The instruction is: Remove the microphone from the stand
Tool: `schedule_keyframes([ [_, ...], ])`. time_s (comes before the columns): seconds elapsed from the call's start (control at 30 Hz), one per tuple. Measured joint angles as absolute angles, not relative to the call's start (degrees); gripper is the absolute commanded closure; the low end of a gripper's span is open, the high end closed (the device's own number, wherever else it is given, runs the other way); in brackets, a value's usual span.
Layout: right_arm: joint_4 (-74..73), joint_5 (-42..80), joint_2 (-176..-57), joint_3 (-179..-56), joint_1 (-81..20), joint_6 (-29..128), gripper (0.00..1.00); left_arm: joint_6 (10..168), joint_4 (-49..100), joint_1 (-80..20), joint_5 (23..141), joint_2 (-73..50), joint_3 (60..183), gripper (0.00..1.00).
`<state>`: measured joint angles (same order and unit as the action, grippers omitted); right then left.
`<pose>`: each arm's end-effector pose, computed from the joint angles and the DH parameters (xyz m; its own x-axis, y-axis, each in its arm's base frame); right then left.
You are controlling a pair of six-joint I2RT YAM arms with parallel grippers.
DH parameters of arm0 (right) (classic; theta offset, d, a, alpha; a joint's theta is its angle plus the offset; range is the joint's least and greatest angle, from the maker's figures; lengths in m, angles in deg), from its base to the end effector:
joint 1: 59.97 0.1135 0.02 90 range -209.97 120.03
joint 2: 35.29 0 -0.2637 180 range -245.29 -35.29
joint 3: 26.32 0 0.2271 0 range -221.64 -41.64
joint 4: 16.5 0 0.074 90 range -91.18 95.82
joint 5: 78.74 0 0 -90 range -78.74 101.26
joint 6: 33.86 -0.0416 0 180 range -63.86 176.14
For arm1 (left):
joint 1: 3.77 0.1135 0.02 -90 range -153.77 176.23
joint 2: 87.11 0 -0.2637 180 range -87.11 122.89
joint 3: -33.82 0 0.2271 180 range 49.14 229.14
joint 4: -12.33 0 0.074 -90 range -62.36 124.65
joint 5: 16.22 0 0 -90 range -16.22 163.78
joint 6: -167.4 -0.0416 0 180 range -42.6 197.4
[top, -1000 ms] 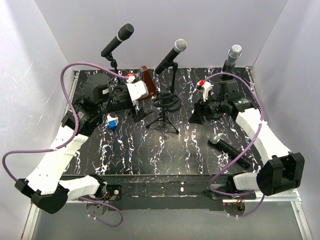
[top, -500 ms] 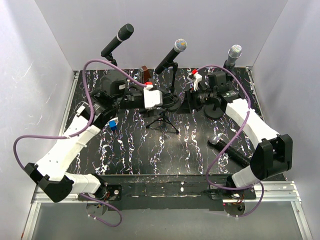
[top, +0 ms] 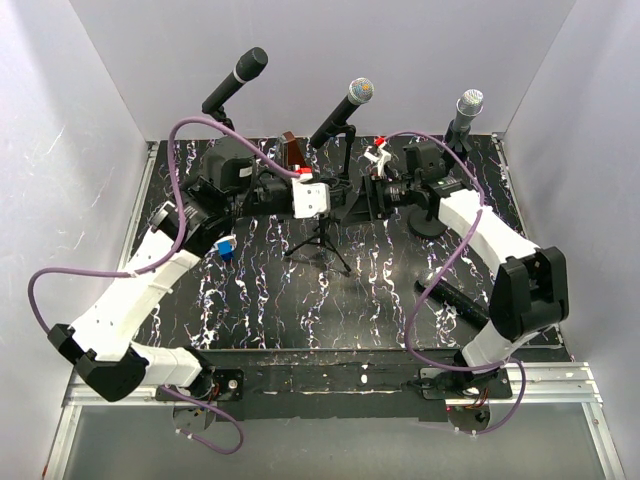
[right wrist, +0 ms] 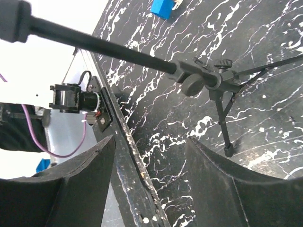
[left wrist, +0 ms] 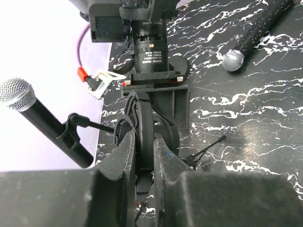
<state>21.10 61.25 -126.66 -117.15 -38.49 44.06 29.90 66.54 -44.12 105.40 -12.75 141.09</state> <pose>0.2979 0.1515 0.3128 -0.7285 -0.1421 -0.6701 -0.6581 0.4166 0.6272 0.1699 -0.1730 0.4511 0.4939 0.4042 -0.7699 0.8281 0.0514 0.5583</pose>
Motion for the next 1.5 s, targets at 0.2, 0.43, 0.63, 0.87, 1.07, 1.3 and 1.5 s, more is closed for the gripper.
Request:
schedule_keyframes([
  [0.2,17.25,63.24,-131.27,-117.39,-38.04,36.17,0.31,28.34,66.43,-44.15,103.08,-16.83,137.09,1.00],
  [0.43,14.24,64.34,-133.98,-117.39,-36.09,30.31,0.34,27.69,63.15,-44.30,101.33,-25.53,128.45,1.00],
  [0.63,12.09,65.45,-134.09,-117.15,-33.73,27.84,0.37,25.79,60.00,-44.78,101.18,-32.77,121.65,1.00],
  [0.87,9.78,65.87,-136.76,-117.13,-31.72,26.07,0.44,23.47,58.43,-44.87,100.54,-34.95,119.18,1.00],
  [1.07,8.86,66.06,-140.47,-117.17,-30.74,25.00,0.45,22.88,58.23,-44.87,100.59,-35.76,118.81,1.00],
  [1.3,5.65,69.36,-142.13,-117.17,-29.32,23.41,0.46,21.61,57.75,-44.87,100.85,-37.03,118.18,1.00],
  [1.5,4.09,72.25,-144.08,-118.53,-28.35,22.73,0.48,20.56,57.16,-44.87,101.27,-38.34,117.13,1.00],
])
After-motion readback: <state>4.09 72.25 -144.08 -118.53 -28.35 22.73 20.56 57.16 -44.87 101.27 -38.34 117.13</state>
